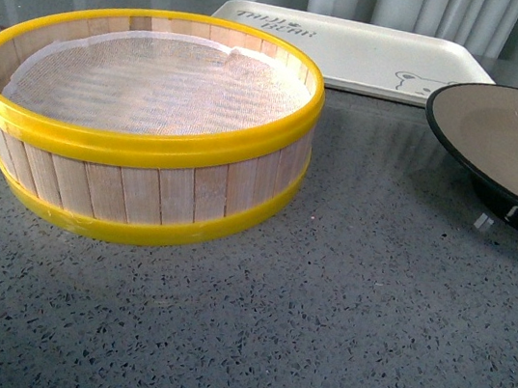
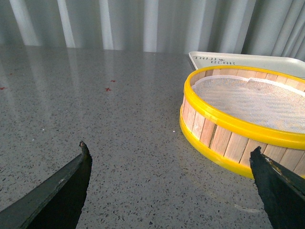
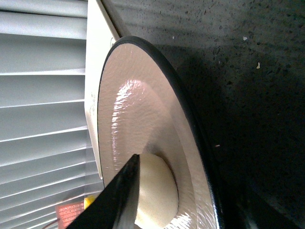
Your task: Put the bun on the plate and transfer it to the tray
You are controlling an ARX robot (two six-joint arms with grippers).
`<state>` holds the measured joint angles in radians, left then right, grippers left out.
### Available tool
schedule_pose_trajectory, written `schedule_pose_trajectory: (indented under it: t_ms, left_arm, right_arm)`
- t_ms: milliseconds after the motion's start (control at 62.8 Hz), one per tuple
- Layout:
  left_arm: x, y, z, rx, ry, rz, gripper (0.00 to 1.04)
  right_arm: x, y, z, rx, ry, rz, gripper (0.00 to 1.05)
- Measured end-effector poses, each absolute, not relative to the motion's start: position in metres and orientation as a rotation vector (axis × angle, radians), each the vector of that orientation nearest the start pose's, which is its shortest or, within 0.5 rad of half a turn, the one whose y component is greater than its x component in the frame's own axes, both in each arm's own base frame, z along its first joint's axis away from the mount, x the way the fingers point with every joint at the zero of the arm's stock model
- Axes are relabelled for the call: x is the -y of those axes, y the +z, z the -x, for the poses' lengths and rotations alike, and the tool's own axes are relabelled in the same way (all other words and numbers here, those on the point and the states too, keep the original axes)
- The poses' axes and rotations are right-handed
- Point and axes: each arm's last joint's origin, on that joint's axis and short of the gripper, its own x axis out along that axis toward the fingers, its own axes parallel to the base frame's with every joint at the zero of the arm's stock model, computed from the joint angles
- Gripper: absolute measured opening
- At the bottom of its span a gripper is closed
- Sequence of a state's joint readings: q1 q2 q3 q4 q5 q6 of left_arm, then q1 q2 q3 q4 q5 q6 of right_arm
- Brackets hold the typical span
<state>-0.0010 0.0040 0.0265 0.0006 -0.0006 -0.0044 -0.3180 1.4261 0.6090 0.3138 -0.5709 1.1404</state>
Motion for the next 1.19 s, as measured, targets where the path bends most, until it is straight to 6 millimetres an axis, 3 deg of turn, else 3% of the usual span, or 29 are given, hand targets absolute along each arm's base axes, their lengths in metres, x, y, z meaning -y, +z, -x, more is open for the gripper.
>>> schedule_pose_trajectory:
  t_ms: [96, 207, 557, 812, 924, 1083, 1194]
  left_arm:
    - [0.000, 0.172, -0.096, 0.023, 0.000, 0.004, 0.98]
    - [0.000, 0.172, -0.096, 0.023, 0.000, 0.004, 0.98]
    - [0.000, 0.172, -0.096, 0.023, 0.000, 0.004, 0.98]
    - [0.000, 0.172, -0.096, 0.023, 0.000, 0.004, 0.98]
    - [0.000, 0.172, -0.096, 0.023, 0.000, 0.004, 0.98]
    - [0.000, 0.172, -0.096, 0.023, 0.000, 0.004, 0.98]
    - [0.000, 0.172, -0.096, 0.024, 0.000, 0.004, 0.98]
  right_arm:
    - [0.072, 0.183, -0.265, -0.556, -0.039, -1.337, 0.15]
    - [0.072, 0.183, -0.267, -0.556, -0.027, -1.355, 0.02]
    - [0.069, 0.189, -0.269, -0.543, 0.008, -1.351, 0.02]
    - [0.060, 0.210, -0.280, -0.448, 0.085, -1.295, 0.02]
    - [0.059, 0.228, -0.303, -0.391, 0.134, -1.266, 0.02]
    - [0.047, 0.250, -0.356, -0.340, 0.141, -1.237, 0.02]
    - [0.037, 0.261, -0.405, -0.333, 0.173, -1.228, 0.02]
